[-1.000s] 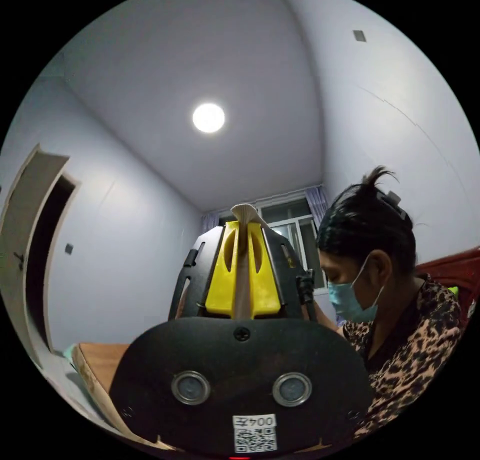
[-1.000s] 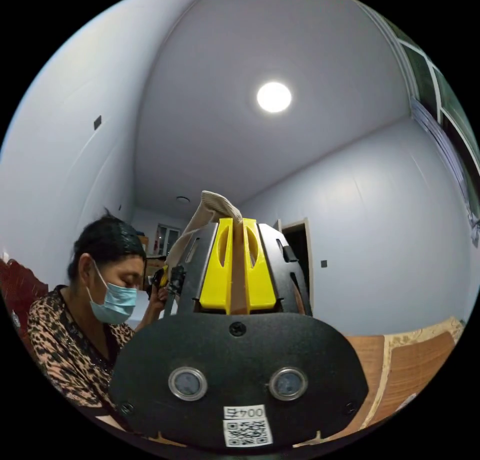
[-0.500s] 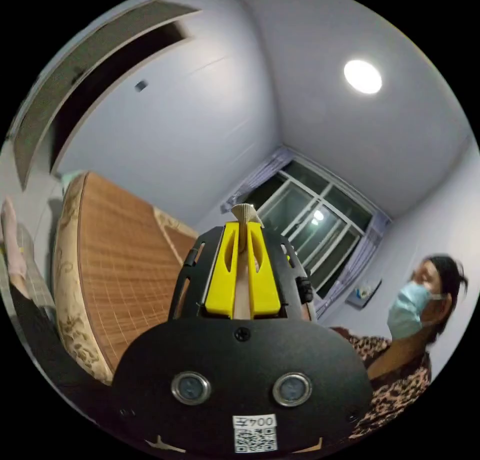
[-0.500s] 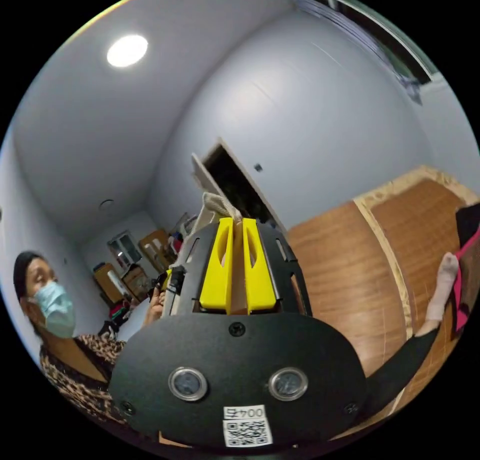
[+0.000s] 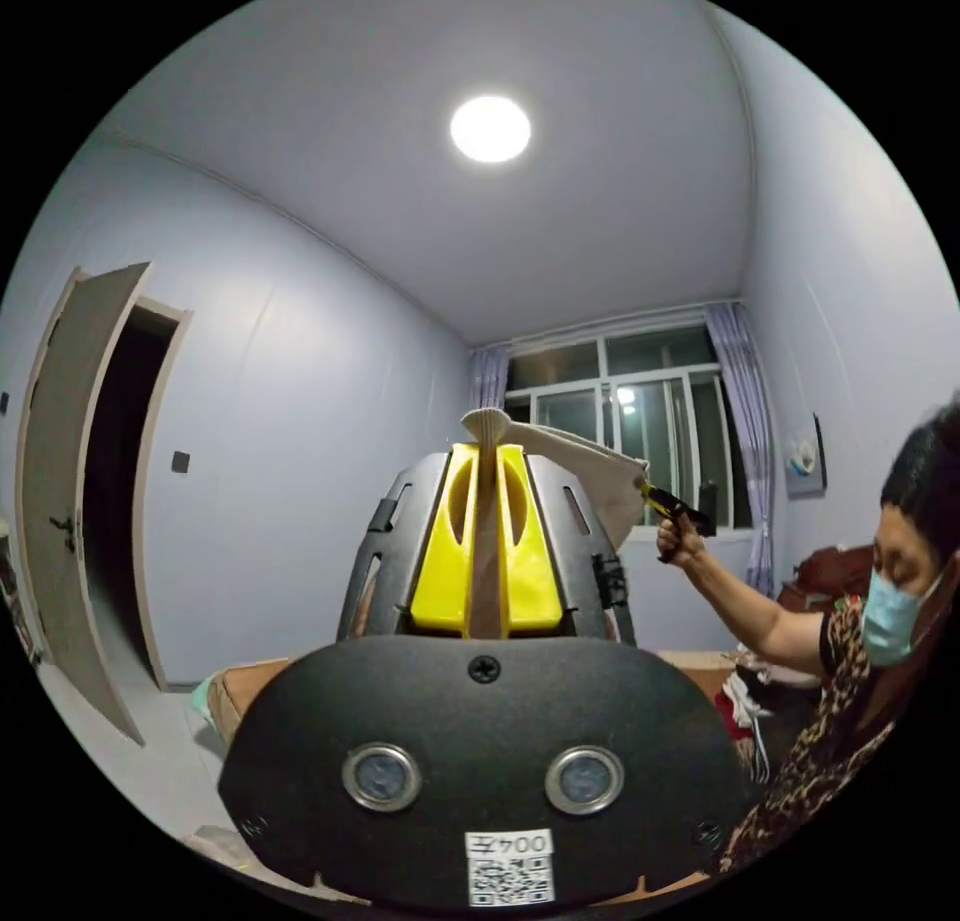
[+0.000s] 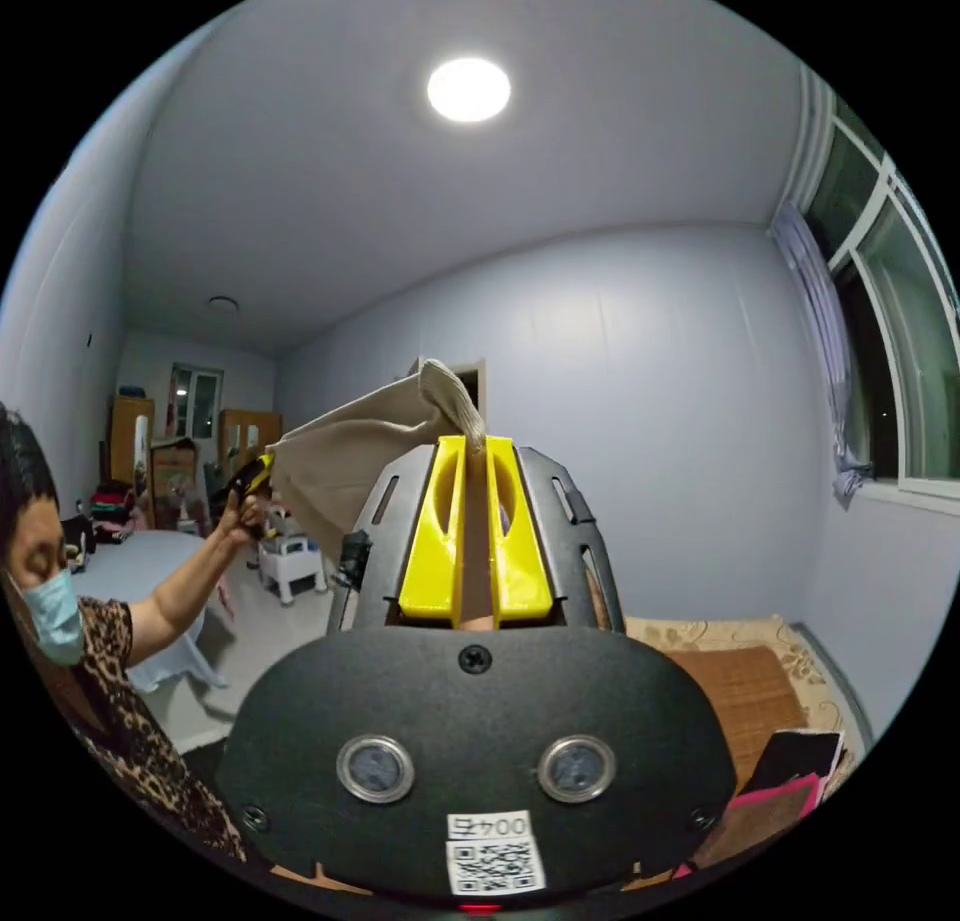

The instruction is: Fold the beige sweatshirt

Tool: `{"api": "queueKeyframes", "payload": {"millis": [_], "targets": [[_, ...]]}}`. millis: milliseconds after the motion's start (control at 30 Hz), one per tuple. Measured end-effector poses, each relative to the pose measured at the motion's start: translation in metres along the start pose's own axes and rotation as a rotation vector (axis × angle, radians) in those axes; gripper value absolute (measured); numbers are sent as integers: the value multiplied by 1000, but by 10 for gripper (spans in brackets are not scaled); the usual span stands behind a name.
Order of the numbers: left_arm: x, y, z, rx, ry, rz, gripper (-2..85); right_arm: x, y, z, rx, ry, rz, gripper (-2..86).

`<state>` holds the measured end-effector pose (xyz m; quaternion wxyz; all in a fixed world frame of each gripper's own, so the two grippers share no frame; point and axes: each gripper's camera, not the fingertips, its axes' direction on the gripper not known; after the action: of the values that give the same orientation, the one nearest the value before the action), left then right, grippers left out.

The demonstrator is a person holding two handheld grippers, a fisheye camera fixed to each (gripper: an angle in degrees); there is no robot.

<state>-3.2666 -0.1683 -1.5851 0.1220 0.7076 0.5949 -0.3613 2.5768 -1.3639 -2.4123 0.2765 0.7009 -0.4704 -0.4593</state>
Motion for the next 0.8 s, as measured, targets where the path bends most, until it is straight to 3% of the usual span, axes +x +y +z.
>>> {"api": "queueKeyframes", "payload": {"millis": [200, 300, 367, 467, 567, 800], "targets": [[9, 215, -25, -349, -72, -34, 33, 32, 198, -11, -307, -65, 159, 44], [0, 351, -38, -598, -98, -143, 40, 51, 344, -17, -514, -57, 330, 52], [-17, 444, -75, -722, -145, -322, 54, 58, 457, -37, -665, -13, 482, 57], [-29, 504, -132, -683, -188, -544, 73, 57, 544, -89, -578, -39, 683, 105], [-26, 524, -150, -636, -209, -635, 87, 53, 578, -117, -477, 1, 802, 147], [-28, 536, -66, -749, -167, -603, 102, 54, 577, -63, -463, -31, 794, 137]]}}
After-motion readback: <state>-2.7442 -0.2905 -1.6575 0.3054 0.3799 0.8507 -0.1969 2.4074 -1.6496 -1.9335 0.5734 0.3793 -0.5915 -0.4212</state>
